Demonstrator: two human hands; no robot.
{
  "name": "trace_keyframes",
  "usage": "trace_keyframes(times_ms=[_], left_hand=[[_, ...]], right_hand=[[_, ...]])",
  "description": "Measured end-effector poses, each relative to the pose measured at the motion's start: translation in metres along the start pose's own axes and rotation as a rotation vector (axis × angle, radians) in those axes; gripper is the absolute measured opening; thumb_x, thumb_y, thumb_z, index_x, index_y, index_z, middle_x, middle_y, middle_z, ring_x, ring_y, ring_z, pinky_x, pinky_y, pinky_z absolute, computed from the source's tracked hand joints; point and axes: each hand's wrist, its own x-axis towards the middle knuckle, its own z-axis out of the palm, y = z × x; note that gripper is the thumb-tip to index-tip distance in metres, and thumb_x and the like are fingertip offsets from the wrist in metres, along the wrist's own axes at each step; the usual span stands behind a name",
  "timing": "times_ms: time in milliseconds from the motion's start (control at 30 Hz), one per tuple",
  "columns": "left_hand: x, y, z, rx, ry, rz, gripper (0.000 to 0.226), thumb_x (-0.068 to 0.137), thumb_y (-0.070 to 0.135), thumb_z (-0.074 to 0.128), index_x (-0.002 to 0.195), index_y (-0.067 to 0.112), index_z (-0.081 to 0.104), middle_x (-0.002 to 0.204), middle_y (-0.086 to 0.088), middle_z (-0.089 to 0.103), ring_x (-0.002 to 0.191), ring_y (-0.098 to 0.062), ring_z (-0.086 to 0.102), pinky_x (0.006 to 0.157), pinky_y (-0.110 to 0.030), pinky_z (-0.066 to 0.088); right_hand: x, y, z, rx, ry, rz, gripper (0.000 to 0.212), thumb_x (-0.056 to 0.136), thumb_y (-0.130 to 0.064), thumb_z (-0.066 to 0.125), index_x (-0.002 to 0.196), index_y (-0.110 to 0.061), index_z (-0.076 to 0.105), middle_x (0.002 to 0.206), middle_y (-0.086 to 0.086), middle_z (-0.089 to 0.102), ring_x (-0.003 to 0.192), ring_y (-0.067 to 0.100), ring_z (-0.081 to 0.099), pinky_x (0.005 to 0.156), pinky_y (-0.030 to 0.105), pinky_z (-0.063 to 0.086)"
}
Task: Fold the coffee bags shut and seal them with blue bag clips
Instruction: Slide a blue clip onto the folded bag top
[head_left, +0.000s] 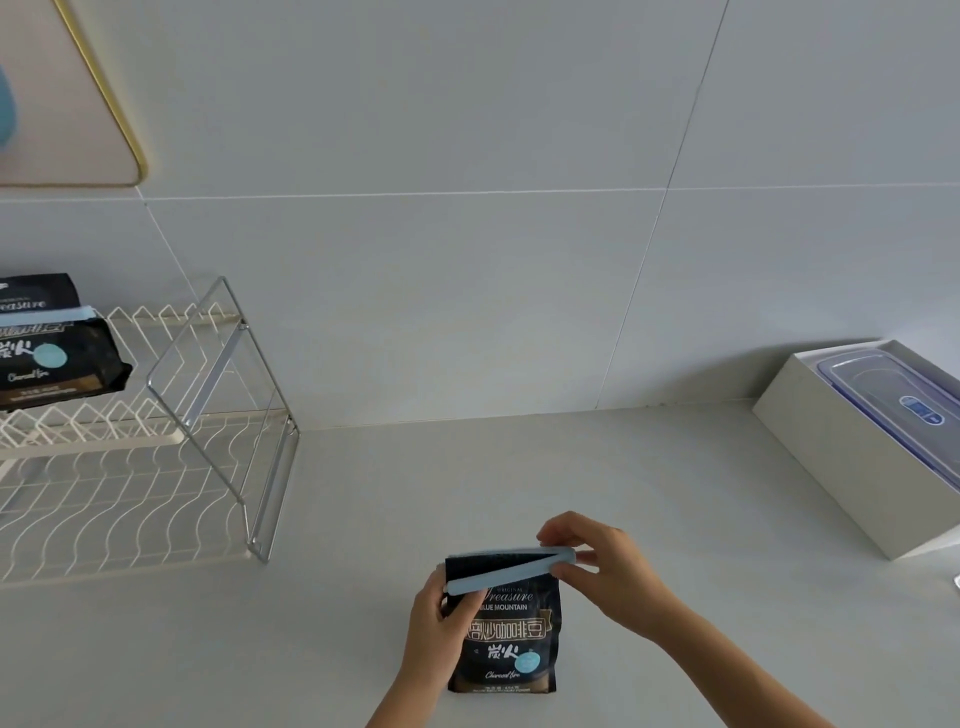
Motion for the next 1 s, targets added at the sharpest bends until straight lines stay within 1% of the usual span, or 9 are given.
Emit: trace_keyframes(times_ms=[100, 200, 267, 400, 533, 633, 700, 867, 1000], left_hand=[[-0.001, 0.001, 0.001, -0.04, 0.025, -0.027, 0.014, 0.083, 0.011, 0.065, 0.097, 0.015, 0.061, 0.093, -0.011, 0.069, 0.082, -0.016, 0.07, 0.06, -0.019, 0.056], [-0.001, -0.001, 0.002, -0.059, 0.071, -0.041, 0.014, 0.082, 0.01, 0.067, 0.095, 0.012, 0.062, 0.088, -0.011, 0.07, 0.077, -0.016, 0.071, 0.057, -0.018, 0.056], [-0.001, -0.003, 0.004, -0.061, 0.083, -0.052, 0.015, 0.082, 0.011, 0.066, 0.096, 0.011, 0.063, 0.088, -0.011, 0.07, 0.079, -0.017, 0.07, 0.056, -0.018, 0.056], [-0.002, -0.002, 0.004, -0.069, 0.071, -0.051, 0.016, 0.083, 0.008, 0.065, 0.097, 0.013, 0.064, 0.089, -0.01, 0.07, 0.08, -0.017, 0.07, 0.056, -0.018, 0.056], [-0.003, -0.003, 0.002, -0.095, 0.068, -0.078, 0.016, 0.083, 0.01, 0.066, 0.099, 0.013, 0.066, 0.088, -0.009, 0.073, 0.08, -0.018, 0.071, 0.059, -0.02, 0.056], [-0.003, -0.002, 0.003, -0.13, 0.089, -0.094, 0.013, 0.081, 0.014, 0.068, 0.094, 0.015, 0.069, 0.084, -0.007, 0.075, 0.077, -0.018, 0.072, 0.06, -0.024, 0.057], [-0.003, -0.002, 0.003, -0.14, 0.097, -0.102, 0.011, 0.081, 0.015, 0.069, 0.092, 0.017, 0.07, 0.083, -0.006, 0.076, 0.077, -0.018, 0.073, 0.062, -0.026, 0.056], [-0.005, -0.001, 0.004, -0.135, 0.11, -0.133, 0.013, 0.079, 0.019, 0.07, 0.091, 0.017, 0.067, 0.083, -0.002, 0.076, 0.078, -0.017, 0.073, 0.059, -0.022, 0.056], [-0.005, -0.001, 0.003, -0.102, 0.11, -0.125, 0.014, 0.079, 0.017, 0.07, 0.093, 0.016, 0.065, 0.086, -0.004, 0.075, 0.079, -0.018, 0.072, 0.06, -0.023, 0.057]], right_hand=[[0.004, -0.004, 0.006, 0.0, -0.004, -0.007, 0.037, 0.081, -0.005, 0.063, 0.093, -0.039, 0.055, 0.093, -0.012, 0.067, 0.091, 0.002, 0.062, 0.082, 0.016, 0.053], [0.004, -0.003, 0.009, 0.015, 0.01, -0.004, 0.039, 0.081, -0.006, 0.062, 0.093, -0.042, 0.055, 0.092, -0.016, 0.066, 0.093, 0.001, 0.062, 0.081, 0.014, 0.053], [0.001, -0.001, 0.01, 0.055, 0.018, 0.005, 0.036, 0.08, -0.005, 0.062, 0.094, -0.038, 0.057, 0.092, -0.017, 0.066, 0.094, 0.003, 0.062, 0.082, 0.014, 0.053], [-0.004, 0.006, 0.013, 0.166, 0.072, 0.064, 0.035, 0.079, 0.001, 0.064, 0.092, -0.032, 0.06, 0.094, -0.01, 0.068, 0.094, 0.006, 0.063, 0.079, 0.022, 0.056], [-0.008, 0.011, 0.014, 0.248, 0.136, 0.114, 0.032, 0.078, 0.008, 0.064, 0.092, -0.02, 0.061, 0.095, -0.003, 0.068, 0.091, 0.006, 0.064, 0.073, 0.018, 0.055], [-0.012, 0.015, 0.015, 0.291, 0.174, 0.148, 0.032, 0.078, 0.01, 0.064, 0.094, -0.018, 0.061, 0.095, 0.0, 0.068, 0.089, 0.005, 0.065, 0.072, 0.018, 0.054], [-0.013, 0.017, 0.018, 0.31, 0.188, 0.168, 0.033, 0.078, 0.009, 0.064, 0.094, -0.019, 0.061, 0.095, 0.001, 0.069, 0.09, 0.007, 0.066, 0.074, 0.02, 0.055], [-0.006, 0.011, 0.024, 0.313, 0.159, 0.141, 0.037, 0.078, 0.01, 0.063, 0.094, -0.024, 0.063, 0.094, 0.0, 0.069, 0.092, 0.011, 0.066, 0.078, 0.023, 0.056], [-0.002, 0.005, 0.024, 0.179, 0.11, 0.076, 0.04, 0.079, 0.004, 0.064, 0.096, -0.032, 0.062, 0.094, -0.003, 0.069, 0.095, 0.008, 0.064, 0.087, 0.021, 0.052]])
